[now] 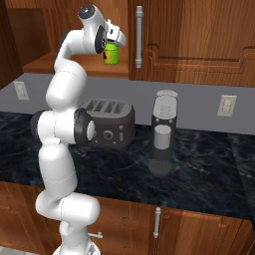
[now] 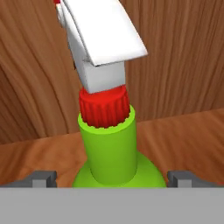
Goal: Open the cabinet. Pick the spray and place it next to the sink. Then close the cabinet.
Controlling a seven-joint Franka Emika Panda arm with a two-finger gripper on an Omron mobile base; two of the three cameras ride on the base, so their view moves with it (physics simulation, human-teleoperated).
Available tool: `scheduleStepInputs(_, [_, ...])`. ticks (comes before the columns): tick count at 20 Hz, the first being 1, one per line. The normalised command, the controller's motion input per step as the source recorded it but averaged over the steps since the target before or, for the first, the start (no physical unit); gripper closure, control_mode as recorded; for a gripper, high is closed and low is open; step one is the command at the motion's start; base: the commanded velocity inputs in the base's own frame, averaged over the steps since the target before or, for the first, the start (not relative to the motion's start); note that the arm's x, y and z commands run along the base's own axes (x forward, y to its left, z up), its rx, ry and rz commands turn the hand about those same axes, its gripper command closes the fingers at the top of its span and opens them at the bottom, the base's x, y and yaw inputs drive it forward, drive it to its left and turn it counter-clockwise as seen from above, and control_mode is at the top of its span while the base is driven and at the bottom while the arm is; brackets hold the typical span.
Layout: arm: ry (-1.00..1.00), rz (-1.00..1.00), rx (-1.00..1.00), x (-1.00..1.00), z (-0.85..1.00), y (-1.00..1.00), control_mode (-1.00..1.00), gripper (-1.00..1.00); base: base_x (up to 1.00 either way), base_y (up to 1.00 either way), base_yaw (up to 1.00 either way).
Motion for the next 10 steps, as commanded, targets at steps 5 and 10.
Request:
scheduleStepInputs(5, [-0.01,0.0,0.0,0.0,-0.01,-0.01,-1.0,-1.0,0.0,0.0,0.0])
scheduleStepInputs(10, [-0.01,0.0,0.0,0.03,-0.17,0.0,-1.0,-1.0,0.0,0.0,0.0])
